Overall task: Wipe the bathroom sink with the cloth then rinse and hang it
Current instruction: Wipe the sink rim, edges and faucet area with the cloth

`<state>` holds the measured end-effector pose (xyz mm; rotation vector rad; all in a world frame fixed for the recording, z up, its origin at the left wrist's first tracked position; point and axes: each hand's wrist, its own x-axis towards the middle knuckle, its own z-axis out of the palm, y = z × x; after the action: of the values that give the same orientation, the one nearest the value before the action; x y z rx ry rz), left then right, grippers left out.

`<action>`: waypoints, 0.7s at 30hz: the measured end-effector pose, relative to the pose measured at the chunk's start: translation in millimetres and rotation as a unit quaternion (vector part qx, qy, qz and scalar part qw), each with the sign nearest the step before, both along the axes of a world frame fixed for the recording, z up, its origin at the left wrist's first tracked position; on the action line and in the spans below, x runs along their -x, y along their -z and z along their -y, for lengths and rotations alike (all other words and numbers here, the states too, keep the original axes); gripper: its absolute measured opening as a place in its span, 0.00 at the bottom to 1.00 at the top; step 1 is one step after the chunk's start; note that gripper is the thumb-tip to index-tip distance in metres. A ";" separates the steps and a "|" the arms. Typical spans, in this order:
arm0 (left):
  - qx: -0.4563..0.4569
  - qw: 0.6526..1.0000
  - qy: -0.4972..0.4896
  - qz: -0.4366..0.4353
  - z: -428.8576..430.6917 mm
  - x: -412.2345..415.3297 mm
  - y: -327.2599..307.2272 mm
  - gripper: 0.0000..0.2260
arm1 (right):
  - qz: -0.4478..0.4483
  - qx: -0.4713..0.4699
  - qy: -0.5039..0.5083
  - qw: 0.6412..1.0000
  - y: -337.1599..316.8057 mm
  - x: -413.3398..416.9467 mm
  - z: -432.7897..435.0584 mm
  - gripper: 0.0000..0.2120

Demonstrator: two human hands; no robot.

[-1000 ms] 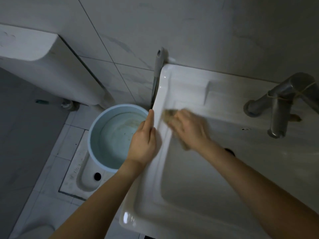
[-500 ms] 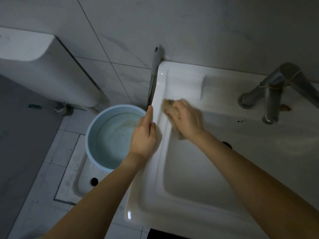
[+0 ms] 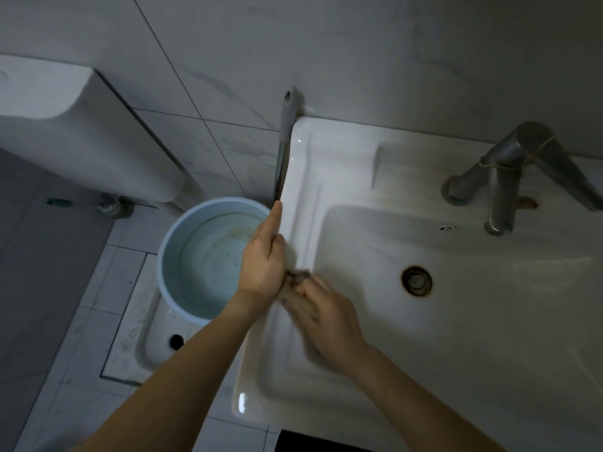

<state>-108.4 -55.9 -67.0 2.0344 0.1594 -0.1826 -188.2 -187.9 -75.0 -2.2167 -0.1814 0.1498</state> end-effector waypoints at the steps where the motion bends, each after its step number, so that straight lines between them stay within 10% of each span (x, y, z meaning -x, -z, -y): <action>1: 0.012 1.000 -0.005 -0.005 -0.2 0.5 -0.3 0.24 | 0.008 -0.003 -0.001 1.000 -0.1 5.0 -1.3 0.12; 12: 0.028 1.000 -0.004 -0.007 -2.6 -1.3 4.0 0.24 | 0.110 0.135 0.134 0.976 -1.2 -184.6 21.3 0.15; 21: 0.064 0.997 -0.037 -0.027 -1.2 -2.3 -0.2 0.24 | -0.023 -0.008 0.039 0.999 -1.8 -11.0 -8.6 0.11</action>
<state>-106.1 -54.7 -66.8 1.8937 0.2507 -0.1973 -177.2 -179.4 -73.2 -2.1989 -0.0703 0.1551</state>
